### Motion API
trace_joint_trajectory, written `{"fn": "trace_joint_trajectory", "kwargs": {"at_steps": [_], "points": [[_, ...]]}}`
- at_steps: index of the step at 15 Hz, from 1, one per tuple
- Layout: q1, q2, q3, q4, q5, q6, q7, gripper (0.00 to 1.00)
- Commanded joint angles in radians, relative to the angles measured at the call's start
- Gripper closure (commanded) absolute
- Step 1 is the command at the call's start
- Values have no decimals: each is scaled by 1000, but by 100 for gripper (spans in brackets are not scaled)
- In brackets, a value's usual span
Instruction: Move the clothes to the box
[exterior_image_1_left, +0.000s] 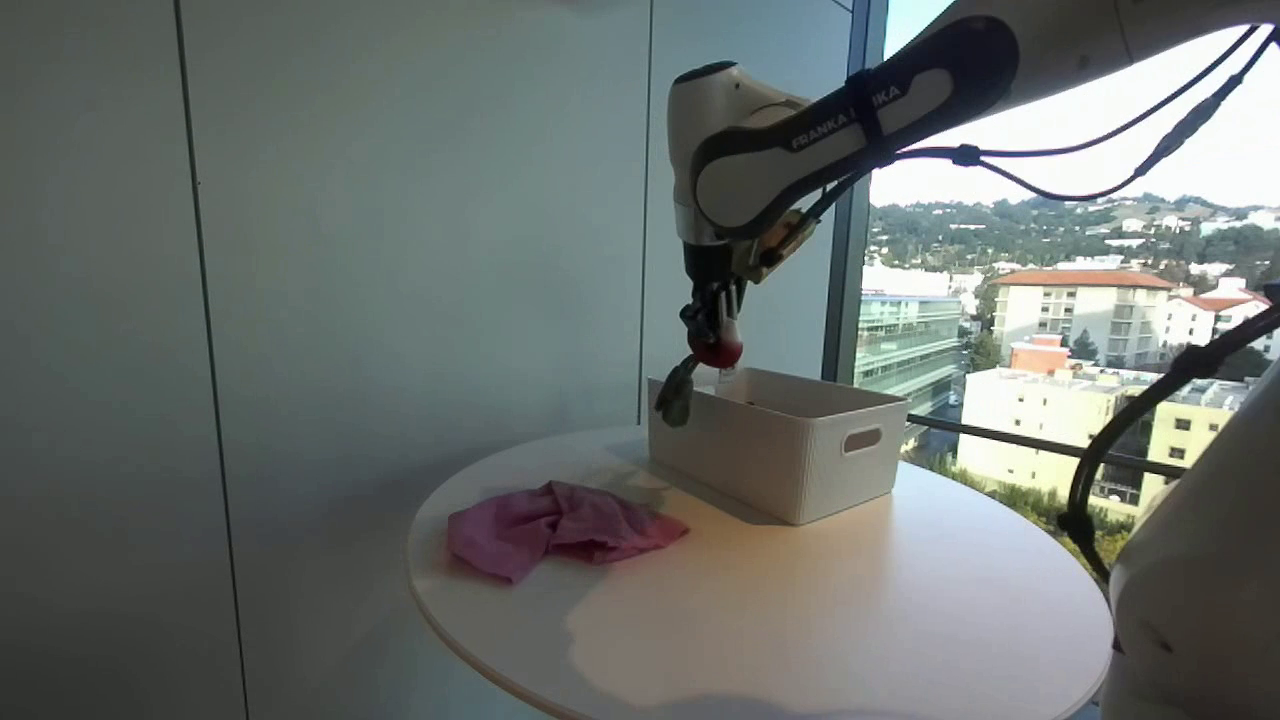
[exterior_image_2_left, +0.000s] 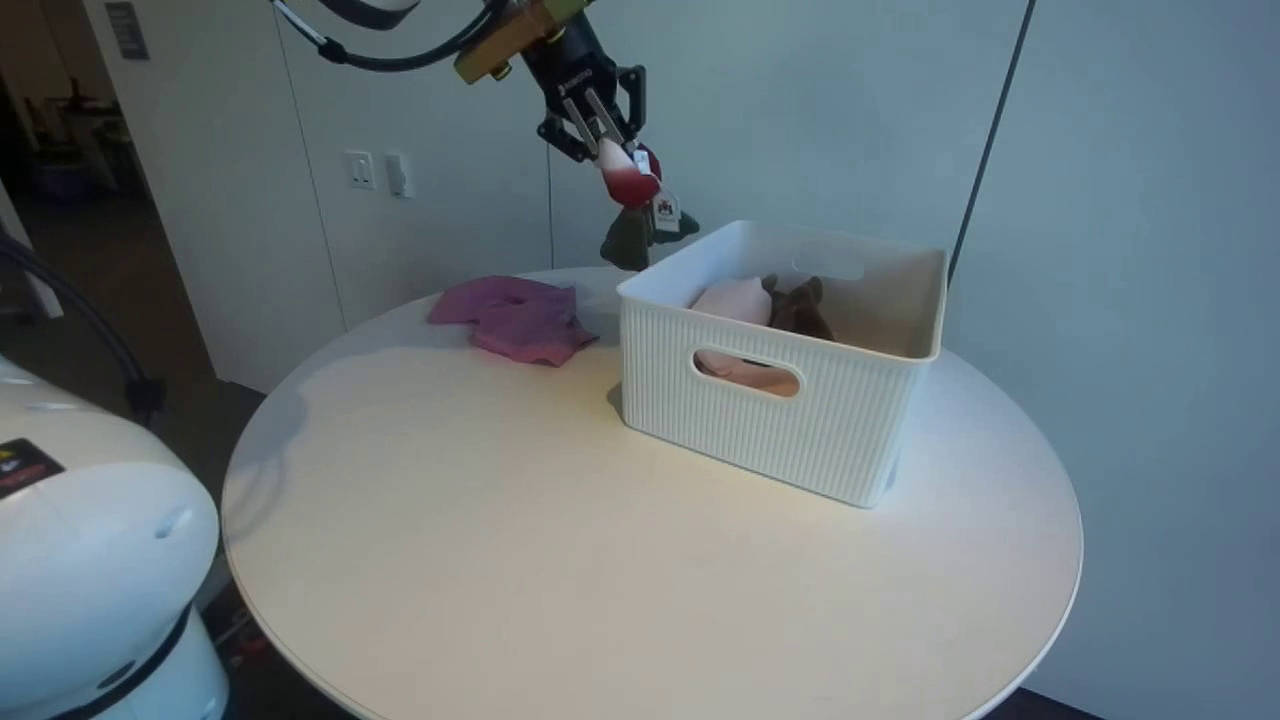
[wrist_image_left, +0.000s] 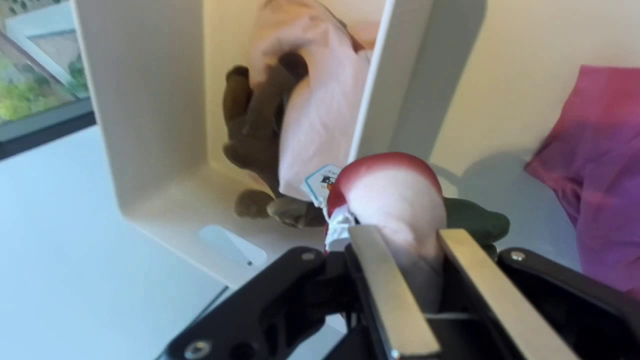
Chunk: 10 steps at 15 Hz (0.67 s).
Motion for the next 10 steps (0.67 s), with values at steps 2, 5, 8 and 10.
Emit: {"fn": "trace_joint_trajectory", "kwargs": {"at_steps": [2, 5, 8, 10], "points": [[-85, -229, 14, -136, -98, -172, 114, 89], [-154, -224, -16, -178, -215, -154, 205, 89], [-206, -157, -37, -154, -346, -146, 329, 88], [-221, -97, -52, -119, -424, -147, 412, 89]]}}
